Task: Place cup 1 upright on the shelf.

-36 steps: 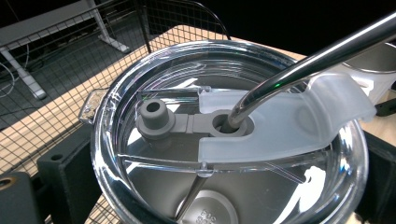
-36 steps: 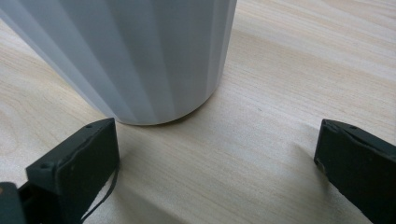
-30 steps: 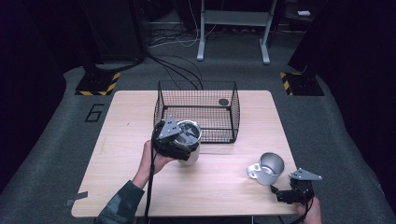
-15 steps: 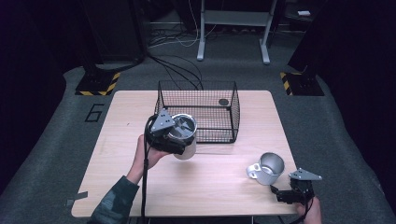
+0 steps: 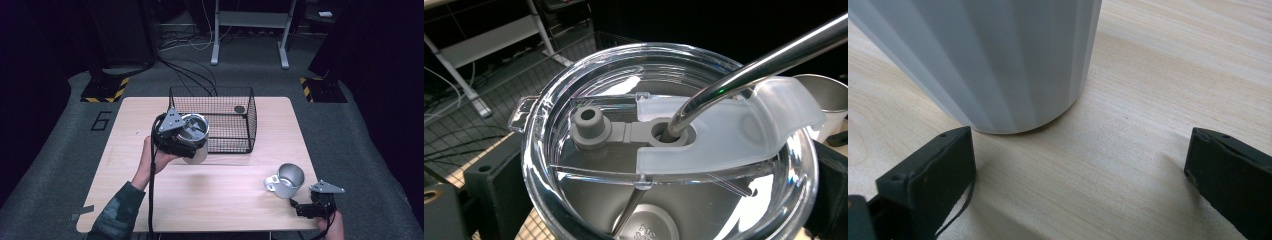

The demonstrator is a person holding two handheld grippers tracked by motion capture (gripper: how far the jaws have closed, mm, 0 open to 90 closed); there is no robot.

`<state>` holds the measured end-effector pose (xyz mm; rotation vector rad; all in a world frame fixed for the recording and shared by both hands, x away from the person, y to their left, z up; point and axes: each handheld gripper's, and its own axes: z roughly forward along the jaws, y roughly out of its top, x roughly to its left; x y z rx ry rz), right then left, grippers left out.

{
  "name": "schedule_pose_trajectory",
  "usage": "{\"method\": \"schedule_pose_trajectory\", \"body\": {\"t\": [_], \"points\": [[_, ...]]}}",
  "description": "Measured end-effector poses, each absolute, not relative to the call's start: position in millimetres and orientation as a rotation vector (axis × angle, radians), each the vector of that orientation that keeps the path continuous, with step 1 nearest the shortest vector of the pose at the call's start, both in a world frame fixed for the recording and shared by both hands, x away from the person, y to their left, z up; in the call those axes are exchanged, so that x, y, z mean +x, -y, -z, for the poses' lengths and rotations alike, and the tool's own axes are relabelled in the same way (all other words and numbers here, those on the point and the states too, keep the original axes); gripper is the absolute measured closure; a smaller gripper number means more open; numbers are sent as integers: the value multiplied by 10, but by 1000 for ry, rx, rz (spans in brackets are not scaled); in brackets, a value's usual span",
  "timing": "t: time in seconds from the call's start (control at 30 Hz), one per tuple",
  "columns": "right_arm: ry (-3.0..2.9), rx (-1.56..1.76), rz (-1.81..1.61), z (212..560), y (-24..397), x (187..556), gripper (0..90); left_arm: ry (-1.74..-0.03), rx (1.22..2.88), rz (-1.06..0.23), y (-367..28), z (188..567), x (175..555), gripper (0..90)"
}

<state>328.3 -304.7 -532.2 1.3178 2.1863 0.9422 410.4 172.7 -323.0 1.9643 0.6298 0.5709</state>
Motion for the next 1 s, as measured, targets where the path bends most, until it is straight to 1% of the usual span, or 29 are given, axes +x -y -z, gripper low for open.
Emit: {"method": "schedule_pose_trajectory", "body": {"t": [0.3, 0.63, 1.0], "points": [[-2179, 1355, -943, 5320, 3029, 3265, 0, -642, 1964, -581, -1765, 3130, 4183, 39], [-2180, 1352, -944, 5320, 3030, 3266, 0, -644, 1959, -623, -1763, 3020, 4298, 39], [-2186, 1318, -942, 5322, 3047, 3283, 0, -671, 1950, -641, -1763, 2932, 4448, 39]]}}
